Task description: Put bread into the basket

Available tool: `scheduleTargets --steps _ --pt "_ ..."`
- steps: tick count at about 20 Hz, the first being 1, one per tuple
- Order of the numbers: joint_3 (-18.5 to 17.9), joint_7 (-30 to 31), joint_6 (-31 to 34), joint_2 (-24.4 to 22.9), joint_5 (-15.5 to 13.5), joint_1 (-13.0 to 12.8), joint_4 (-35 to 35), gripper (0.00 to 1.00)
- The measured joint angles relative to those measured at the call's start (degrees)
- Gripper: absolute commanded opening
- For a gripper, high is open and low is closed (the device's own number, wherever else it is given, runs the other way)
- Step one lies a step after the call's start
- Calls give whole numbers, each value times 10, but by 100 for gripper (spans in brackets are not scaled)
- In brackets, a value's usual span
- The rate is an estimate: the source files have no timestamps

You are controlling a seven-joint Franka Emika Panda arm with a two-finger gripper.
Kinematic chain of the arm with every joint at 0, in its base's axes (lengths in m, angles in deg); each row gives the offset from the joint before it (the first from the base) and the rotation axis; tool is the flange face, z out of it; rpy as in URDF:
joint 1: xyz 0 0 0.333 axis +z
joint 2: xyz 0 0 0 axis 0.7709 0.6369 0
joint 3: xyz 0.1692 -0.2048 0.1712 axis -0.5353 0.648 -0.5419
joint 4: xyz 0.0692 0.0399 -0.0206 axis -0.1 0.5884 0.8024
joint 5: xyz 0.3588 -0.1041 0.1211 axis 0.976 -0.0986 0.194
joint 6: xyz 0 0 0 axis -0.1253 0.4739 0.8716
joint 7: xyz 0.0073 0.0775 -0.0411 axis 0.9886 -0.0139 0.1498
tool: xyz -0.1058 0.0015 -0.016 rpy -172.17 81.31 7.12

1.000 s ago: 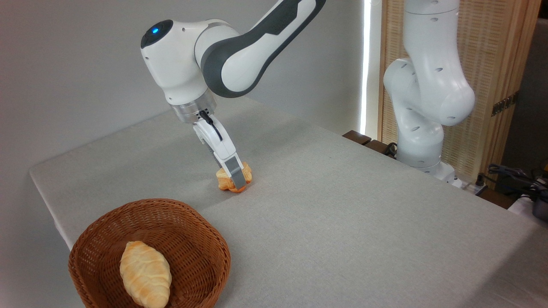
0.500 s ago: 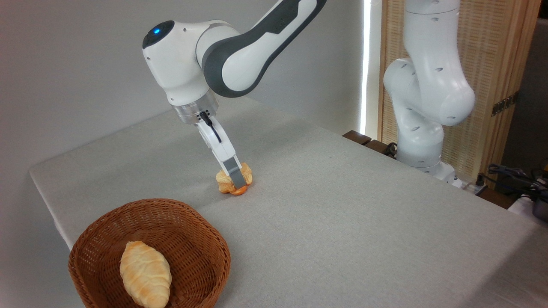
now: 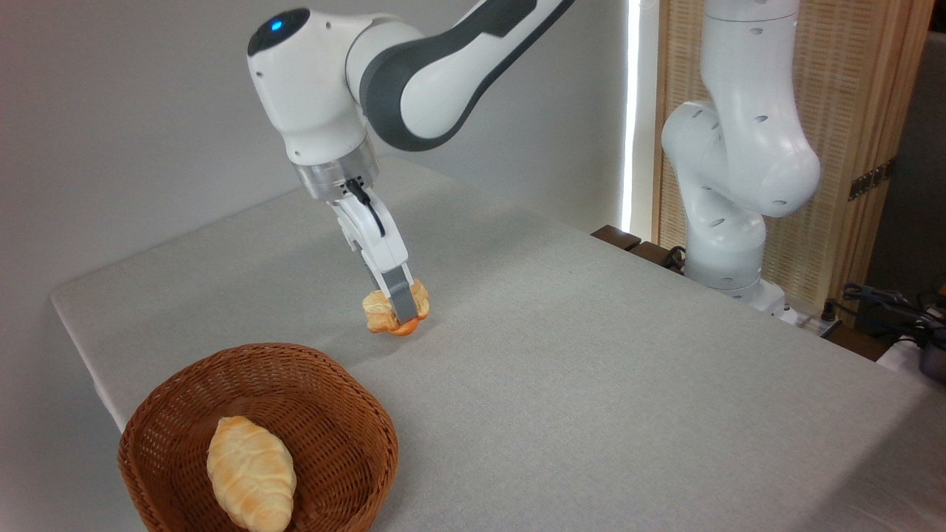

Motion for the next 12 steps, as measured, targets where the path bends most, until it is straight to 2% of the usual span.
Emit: scheduleTargets --steps 4,5,6,7,10,12 --pt "-27 -2 -7 -6 -1 1 -32 52" --pt "-34 -2 -13 -7 -1 2 -43 56" --pt "-41 -2 -25 -7 -1 2 -53 72" --pt "-48 -2 -41 -7 -1 2 -60 83" --pt "-62 -2 -112 -6 0 3 -67 100" --pt "-68 -2 -164 -1 1 3 -66 100"
